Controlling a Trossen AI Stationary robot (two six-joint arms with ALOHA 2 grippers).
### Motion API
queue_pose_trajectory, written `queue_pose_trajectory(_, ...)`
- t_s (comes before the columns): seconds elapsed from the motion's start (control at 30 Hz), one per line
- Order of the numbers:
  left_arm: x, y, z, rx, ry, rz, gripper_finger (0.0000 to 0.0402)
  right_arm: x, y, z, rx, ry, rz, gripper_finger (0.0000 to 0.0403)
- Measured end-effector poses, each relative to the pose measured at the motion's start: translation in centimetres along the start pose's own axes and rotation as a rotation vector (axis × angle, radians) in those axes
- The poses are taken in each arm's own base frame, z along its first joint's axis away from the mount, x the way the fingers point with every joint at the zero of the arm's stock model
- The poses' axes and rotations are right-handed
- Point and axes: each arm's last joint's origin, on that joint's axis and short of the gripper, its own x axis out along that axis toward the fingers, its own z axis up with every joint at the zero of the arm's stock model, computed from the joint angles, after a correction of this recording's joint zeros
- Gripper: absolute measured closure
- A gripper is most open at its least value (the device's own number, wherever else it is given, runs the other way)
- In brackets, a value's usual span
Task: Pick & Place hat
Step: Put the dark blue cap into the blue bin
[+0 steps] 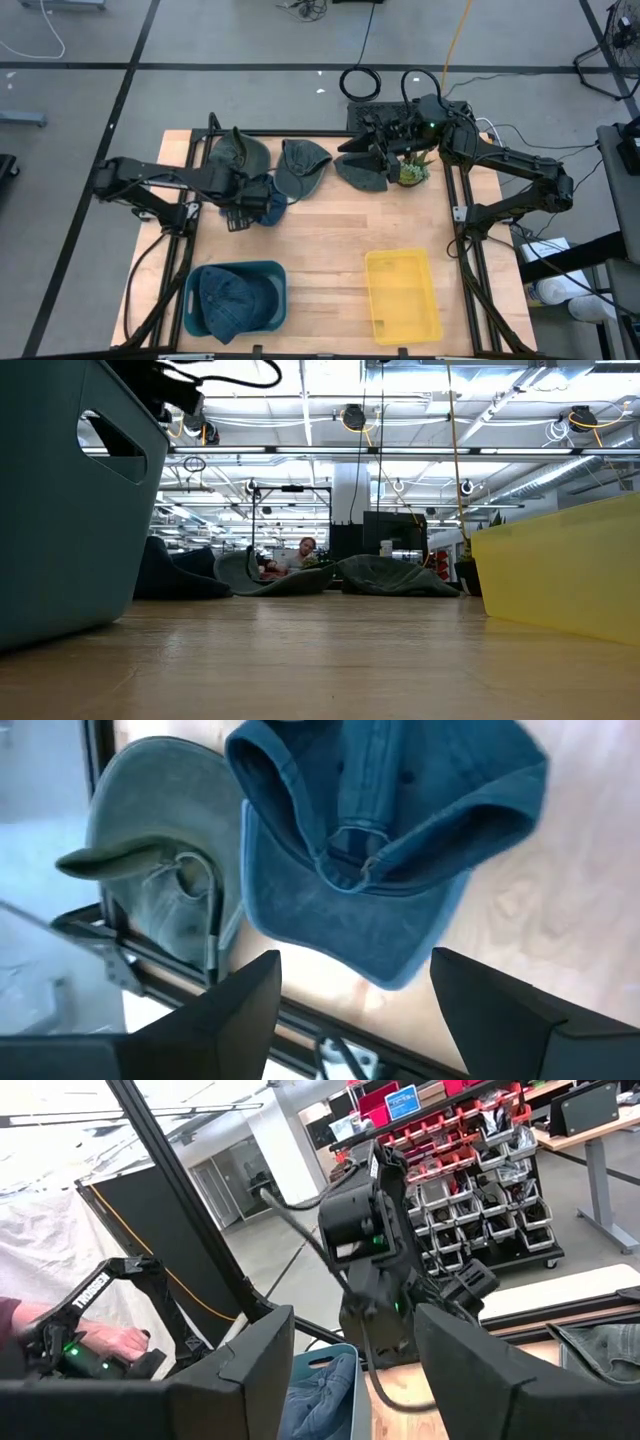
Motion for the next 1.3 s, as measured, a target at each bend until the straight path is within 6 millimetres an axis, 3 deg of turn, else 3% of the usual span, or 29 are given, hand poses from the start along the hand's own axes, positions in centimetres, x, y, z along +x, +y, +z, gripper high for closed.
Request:
queue_pose_trajectory(0.2,2.5,-1.0,0.6,0.037,0.019,0.002,0.0135,0.0,0.0,-0.1,0.003,0.005,0.001,0.0206)
queue_pose_trajectory(0.53,7.5,-2.6,-1.0,0.033,0.118,-0.022,0.0135,0.0,0.0,-0.1,0.003,0.006,0.001,0.0206)
queue_pose_trajectory(0.97,10.6,-3.8,-1.2,0.033,0.048,-0.102,0.0135,0.0,0.0,-0.1,-0.008,0.006,0.002,0.0206)
queue_pose_trajectory(1.3,10.5,-3.8,-1.3,0.042,0.063,-0.127,0.0135,0.0,0.0,0.0,-0.045,0.005,0.000,0.0206)
